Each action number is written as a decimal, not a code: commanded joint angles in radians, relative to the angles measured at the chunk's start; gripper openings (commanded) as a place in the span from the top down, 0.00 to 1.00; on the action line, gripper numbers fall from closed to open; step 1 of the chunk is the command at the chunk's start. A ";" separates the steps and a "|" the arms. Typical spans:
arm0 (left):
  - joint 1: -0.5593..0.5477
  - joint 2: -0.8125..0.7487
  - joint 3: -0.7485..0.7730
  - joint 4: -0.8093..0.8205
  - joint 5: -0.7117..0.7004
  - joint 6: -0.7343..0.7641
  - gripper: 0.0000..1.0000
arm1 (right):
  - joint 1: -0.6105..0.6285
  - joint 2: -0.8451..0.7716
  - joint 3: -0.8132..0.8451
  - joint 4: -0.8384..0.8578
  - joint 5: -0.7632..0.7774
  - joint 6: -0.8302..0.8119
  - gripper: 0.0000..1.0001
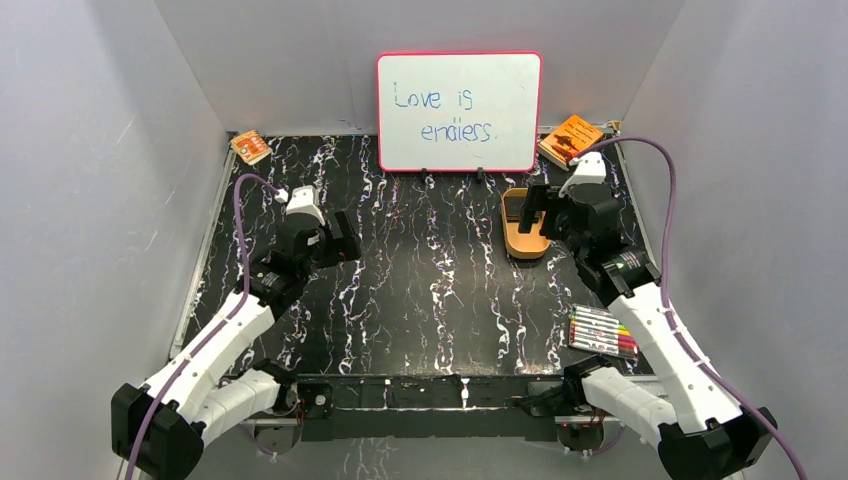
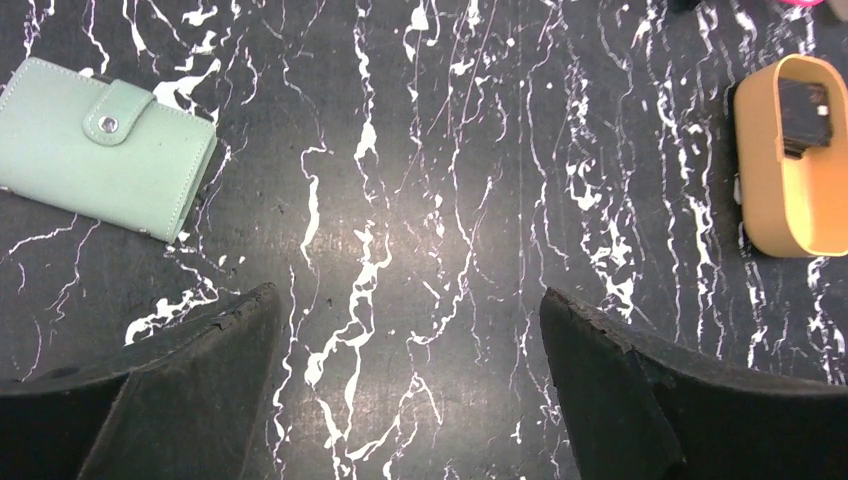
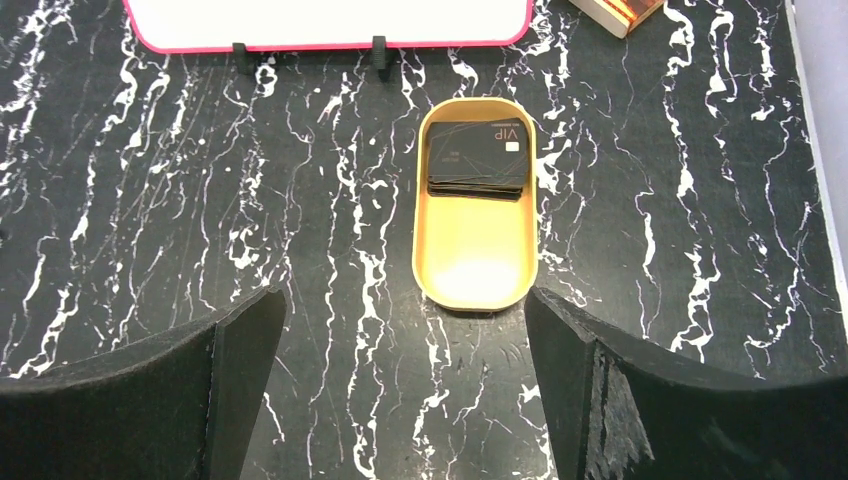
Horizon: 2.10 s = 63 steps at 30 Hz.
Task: Put the credit cards into the card holder
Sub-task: Move the card holder to the center of the board.
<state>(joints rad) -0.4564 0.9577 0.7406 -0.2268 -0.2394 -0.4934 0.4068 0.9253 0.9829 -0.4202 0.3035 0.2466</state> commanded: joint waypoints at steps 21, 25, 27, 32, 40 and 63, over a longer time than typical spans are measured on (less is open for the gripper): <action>-0.004 -0.088 -0.068 0.121 0.001 0.043 0.02 | 0.000 -0.033 -0.023 0.061 -0.251 0.022 0.04; -0.005 -0.061 -0.062 0.112 -0.003 0.031 0.03 | 0.000 -0.014 -0.045 0.058 -0.294 0.072 0.05; -0.005 -0.040 -0.051 0.082 -0.034 0.019 0.04 | -0.001 -0.009 -0.053 0.051 -0.338 0.098 0.06; -0.005 0.078 0.024 -0.112 -0.229 -0.061 0.04 | 0.000 -0.018 -0.103 0.044 -0.355 0.112 0.07; 0.267 0.133 0.072 -0.234 -0.106 -0.236 0.04 | 0.000 0.045 -0.160 0.142 -0.422 0.152 0.08; 0.629 0.677 0.327 -0.183 0.034 -0.663 0.07 | 0.012 0.078 -0.083 0.166 -0.486 0.181 0.09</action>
<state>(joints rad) 0.1425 1.6032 1.0046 -0.3901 -0.1936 -1.1351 0.4149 1.0271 0.8429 -0.3027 -0.1715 0.4244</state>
